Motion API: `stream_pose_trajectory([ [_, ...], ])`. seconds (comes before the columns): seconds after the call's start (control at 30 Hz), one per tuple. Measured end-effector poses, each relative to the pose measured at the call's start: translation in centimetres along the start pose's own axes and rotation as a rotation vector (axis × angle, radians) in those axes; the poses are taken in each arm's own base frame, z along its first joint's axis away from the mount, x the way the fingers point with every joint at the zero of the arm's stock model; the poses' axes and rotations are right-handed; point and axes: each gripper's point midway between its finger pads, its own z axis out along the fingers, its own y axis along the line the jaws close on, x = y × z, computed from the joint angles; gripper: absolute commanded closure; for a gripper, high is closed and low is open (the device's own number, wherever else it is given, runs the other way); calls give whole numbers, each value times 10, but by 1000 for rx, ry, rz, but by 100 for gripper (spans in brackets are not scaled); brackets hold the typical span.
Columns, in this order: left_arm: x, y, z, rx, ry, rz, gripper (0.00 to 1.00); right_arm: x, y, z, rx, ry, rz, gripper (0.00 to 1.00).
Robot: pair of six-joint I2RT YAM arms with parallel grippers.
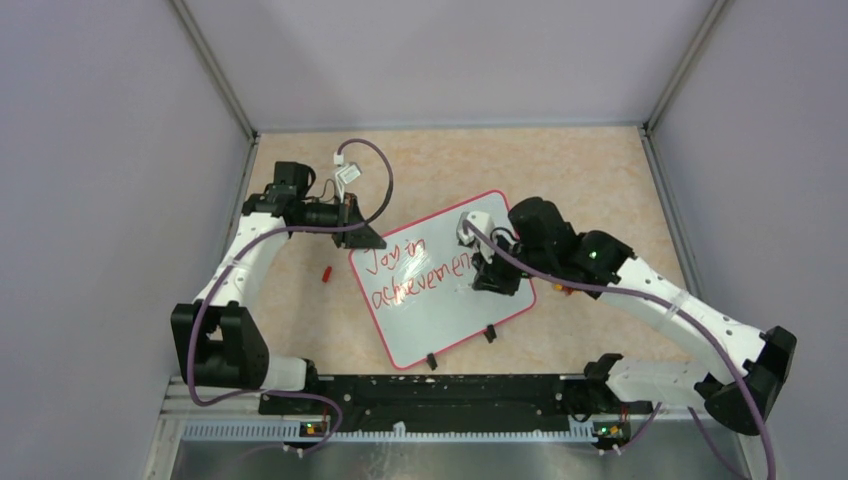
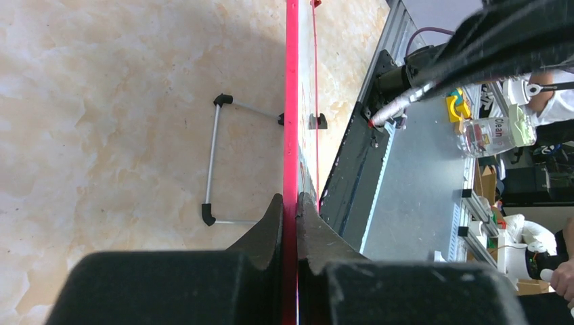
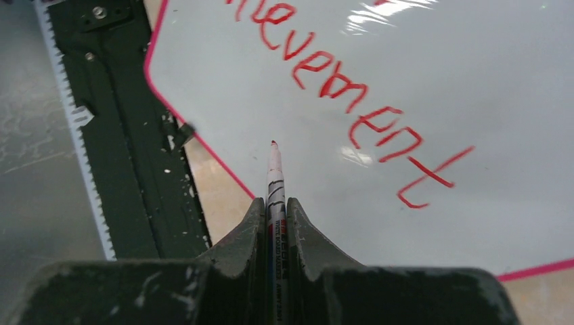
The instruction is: Write a sentence on the whiteboard
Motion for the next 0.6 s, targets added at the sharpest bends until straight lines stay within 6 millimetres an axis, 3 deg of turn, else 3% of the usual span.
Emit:
stream_pose_trajectory([
  [0.13, 0, 0, 0, -2, -1, -2, 100, 5, 31, 11, -114, -1, -40, 100],
  [0.33, 3, -2, -1, -11, -16, 2, 100, 18, 39, 23, -160, 25, -31, 100],
  [0.43, 4, -3, -2, -14, -20, 12, 86, 14, 42, 23, -177, 9, -35, 100],
  [0.6, 4, 1, -2, -36, -16, 25, 73, 12, 46, 24, -192, 2, -40, 100],
])
